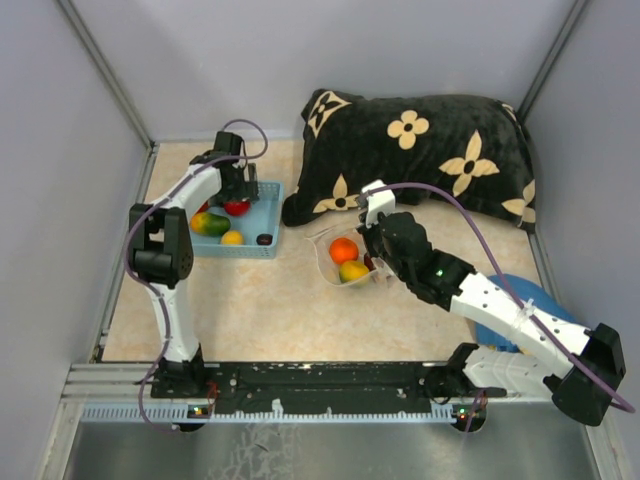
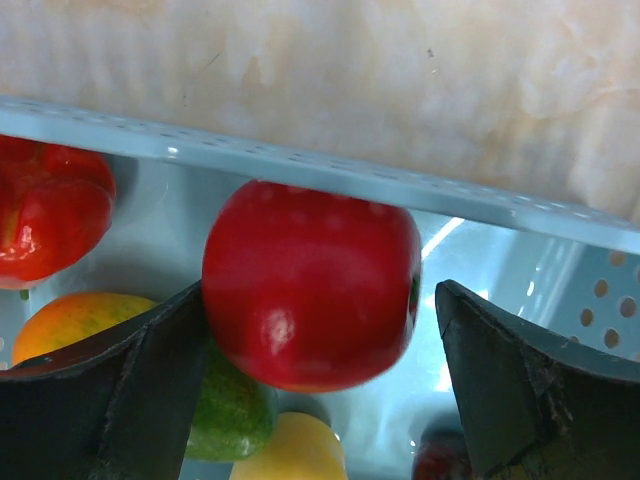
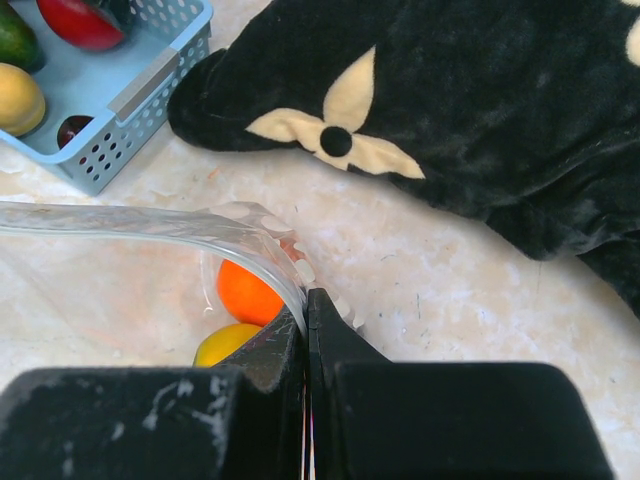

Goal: Place the food in the zip-top bag and seal the zipper
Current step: Pick up the fake fruit from the bin, then place the fake fruit in the zipper food storage bag.

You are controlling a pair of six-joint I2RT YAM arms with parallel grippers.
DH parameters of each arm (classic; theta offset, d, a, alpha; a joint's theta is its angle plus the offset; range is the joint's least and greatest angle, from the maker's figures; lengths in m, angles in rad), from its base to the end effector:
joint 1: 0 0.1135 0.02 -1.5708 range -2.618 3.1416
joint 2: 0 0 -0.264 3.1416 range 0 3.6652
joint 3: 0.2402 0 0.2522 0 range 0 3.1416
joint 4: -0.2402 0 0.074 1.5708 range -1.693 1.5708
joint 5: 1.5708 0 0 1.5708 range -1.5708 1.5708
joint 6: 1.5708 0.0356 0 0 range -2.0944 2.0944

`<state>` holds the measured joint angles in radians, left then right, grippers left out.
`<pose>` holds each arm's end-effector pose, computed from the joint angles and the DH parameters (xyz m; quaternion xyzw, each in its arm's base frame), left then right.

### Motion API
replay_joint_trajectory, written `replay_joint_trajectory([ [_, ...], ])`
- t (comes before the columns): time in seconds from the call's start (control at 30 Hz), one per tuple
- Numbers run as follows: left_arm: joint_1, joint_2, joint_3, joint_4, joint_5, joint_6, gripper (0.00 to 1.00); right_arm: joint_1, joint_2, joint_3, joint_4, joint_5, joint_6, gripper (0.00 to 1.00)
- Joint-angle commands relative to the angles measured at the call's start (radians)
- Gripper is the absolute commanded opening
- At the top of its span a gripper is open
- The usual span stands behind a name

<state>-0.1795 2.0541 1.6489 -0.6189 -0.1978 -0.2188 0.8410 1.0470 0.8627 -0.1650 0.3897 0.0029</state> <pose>0.4421 -0.0731 0.2128 -0.0455 0.9575 0.0400 0.2821 0.1702 0.1700 0.3196 -0.2256 0.7794 0.0857 0.5782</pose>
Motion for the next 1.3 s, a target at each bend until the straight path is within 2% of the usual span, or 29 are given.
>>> replay_joint_trajectory([
  [0.0,-0.002,0.034,0.046,-0.018,-0.046,0.017,0.93,-0.005,-0.022,0.021,0.048,-0.005,0.006,0.00],
  [0.13,-0.002,0.036,0.049,-0.021,-0.045,0.006,0.85,-0.005,-0.021,0.022,0.048,-0.008,0.008,0.00],
  [0.37,-0.009,-0.039,-0.016,0.014,-0.028,-0.020,0.57,-0.006,-0.017,0.030,0.042,-0.012,0.011,0.00],
  [0.53,-0.022,-0.131,-0.074,0.019,-0.007,-0.054,0.54,-0.005,-0.014,0.038,0.033,-0.017,0.015,0.00],
  [0.73,-0.060,-0.345,-0.237,0.079,0.064,-0.107,0.53,-0.005,-0.006,0.053,0.022,-0.013,0.015,0.00],
  [1.27,-0.335,-0.948,-0.646,0.281,0.107,-0.187,0.51,-0.006,-0.006,0.080,0.022,-0.044,0.054,0.00],
])
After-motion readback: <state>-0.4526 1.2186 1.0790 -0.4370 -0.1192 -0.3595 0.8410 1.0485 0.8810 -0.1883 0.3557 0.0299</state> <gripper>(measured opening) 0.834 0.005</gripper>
